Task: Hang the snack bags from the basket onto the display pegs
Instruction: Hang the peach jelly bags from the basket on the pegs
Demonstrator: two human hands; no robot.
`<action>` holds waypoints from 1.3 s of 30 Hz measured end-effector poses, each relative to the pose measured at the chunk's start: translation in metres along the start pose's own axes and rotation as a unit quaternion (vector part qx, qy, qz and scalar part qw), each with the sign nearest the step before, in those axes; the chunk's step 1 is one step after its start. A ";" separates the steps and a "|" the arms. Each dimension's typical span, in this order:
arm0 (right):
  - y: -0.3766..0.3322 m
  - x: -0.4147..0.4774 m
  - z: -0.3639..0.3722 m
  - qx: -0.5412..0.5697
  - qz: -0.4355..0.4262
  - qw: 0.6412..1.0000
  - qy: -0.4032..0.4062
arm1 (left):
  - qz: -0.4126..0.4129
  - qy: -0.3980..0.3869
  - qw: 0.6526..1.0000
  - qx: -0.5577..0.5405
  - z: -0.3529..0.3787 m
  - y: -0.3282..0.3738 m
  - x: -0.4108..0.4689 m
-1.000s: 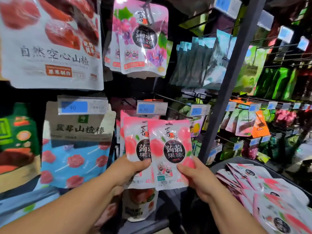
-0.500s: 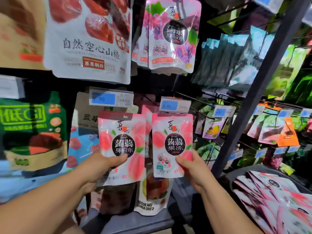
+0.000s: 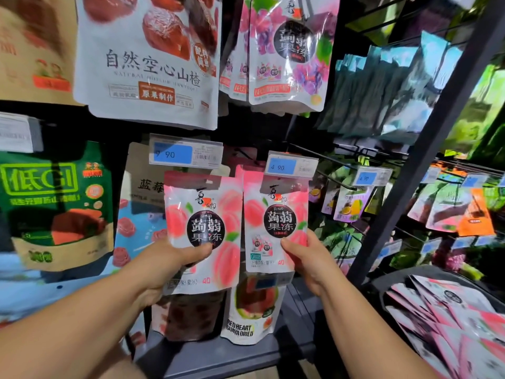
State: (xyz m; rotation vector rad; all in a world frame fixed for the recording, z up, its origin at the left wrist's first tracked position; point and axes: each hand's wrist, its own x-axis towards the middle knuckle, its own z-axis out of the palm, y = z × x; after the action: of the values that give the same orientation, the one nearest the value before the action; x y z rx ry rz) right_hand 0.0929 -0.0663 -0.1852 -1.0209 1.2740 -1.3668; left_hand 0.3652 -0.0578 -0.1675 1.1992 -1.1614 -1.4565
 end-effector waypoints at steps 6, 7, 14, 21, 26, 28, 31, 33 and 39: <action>-0.001 0.009 0.007 0.012 0.002 1.000 -0.003 | -0.001 -0.009 1.000 0.004 0.001 0.000 0.001; 0.001 0.011 0.008 0.013 0.002 1.000 -0.001 | -0.002 -0.008 1.000 0.001 0.001 0.001 0.001; 0.015 0.036 0.012 -0.067 -0.012 0.997 0.020 | 0.011 -0.003 1.000 -0.003 0.006 0.003 0.002; 0.025 0.024 0.013 -0.203 -0.113 0.949 0.212 | 0.013 -0.031 0.999 -0.006 0.019 0.001 0.007; 0.020 -0.010 0.026 -0.173 -0.162 0.970 0.057 | 0.017 -0.067 0.998 -0.008 0.032 -0.004 0.016; 0.018 -0.015 0.030 -0.149 -0.122 0.981 -0.016 | 0.019 -0.080 0.997 -0.009 0.040 -0.005 0.018; 0.020 -0.016 0.030 -0.109 -0.098 0.987 -0.069 | 0.025 -0.102 0.994 -0.011 0.052 -0.007 0.020; 0.021 -0.016 0.028 -0.119 -0.103 0.986 -0.058 | 0.033 -0.123 0.992 -0.007 0.060 -0.007 0.021; 0.023 -0.009 0.016 -0.090 -0.104 0.990 0.022 | 0.037 -0.137 0.990 -0.010 0.080 -0.010 0.026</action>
State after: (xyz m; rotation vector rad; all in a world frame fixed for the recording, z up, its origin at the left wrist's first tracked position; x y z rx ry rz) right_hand 0.1124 -0.0601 -0.2058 -1.2823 1.3737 -1.4569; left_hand 0.2823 -0.0723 -0.1737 0.9516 -1.3558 -1.6088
